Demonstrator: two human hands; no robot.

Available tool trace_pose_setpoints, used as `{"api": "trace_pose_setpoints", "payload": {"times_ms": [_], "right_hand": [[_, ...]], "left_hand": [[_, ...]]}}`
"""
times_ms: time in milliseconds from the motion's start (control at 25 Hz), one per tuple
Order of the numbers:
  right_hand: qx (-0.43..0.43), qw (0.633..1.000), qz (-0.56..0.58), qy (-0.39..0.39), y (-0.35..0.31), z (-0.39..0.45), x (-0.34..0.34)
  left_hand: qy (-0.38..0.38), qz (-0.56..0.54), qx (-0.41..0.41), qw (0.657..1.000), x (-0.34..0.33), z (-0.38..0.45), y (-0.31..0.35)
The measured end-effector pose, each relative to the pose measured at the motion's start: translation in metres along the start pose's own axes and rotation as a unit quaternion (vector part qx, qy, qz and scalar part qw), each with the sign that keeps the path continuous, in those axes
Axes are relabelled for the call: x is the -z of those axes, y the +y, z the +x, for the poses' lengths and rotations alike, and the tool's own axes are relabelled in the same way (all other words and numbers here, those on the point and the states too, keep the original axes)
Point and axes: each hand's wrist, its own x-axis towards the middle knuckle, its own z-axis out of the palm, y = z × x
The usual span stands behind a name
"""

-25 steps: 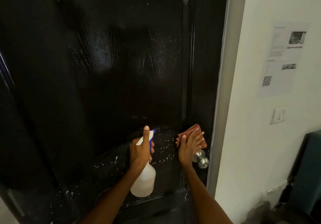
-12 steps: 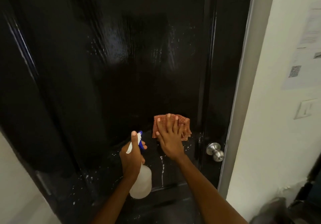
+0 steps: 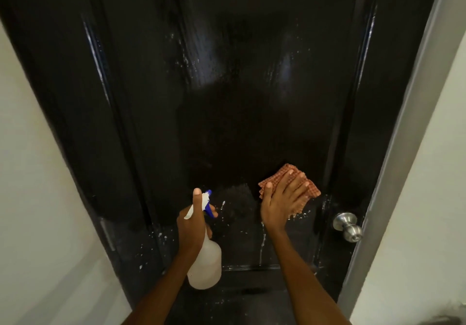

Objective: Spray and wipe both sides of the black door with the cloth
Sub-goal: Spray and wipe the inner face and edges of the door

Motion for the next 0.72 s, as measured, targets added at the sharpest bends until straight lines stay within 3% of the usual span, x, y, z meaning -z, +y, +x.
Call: {"api": "trace_pose_setpoints", "payload": {"times_ms": [120, 240, 280, 360, 480, 600, 720], "right_hand": [[0.160, 0.983, -0.057, -0.064, -0.030, -0.027, -0.031], [0.389, 0.903, -0.130, -0.127, -0.033, -0.055, -0.056], [0.432, 0.878, -0.145, -0.149, -0.029, -0.059, -0.058], [0.447, 0.865, -0.154, -0.167, -0.022, -0.058, -0.053], [0.357, 0.913, -0.139, -0.142, -0.002, -0.054, -0.038], [0.098, 0.991, -0.051, -0.073, 0.021, -0.046, -0.018], [-0.154, 0.984, 0.090, 0.000, -0.003, -0.037, -0.012]], "left_hand": [[-0.025, 0.026, 0.024, 0.999, 0.023, -0.003, -0.001], [0.018, 0.025, 0.021, 0.999, 0.043, -0.008, -0.004], [0.024, 0.021, 0.016, 0.999, 0.048, -0.009, -0.005], [0.018, 0.014, 0.000, 1.000, 0.056, -0.013, -0.007], [0.005, 0.011, -0.014, 1.000, 0.065, -0.019, -0.012], [-0.001, 0.008, -0.005, 1.000, 0.075, -0.021, -0.018], [0.013, 0.012, 0.023, 1.000, 0.087, -0.026, -0.012]]}}
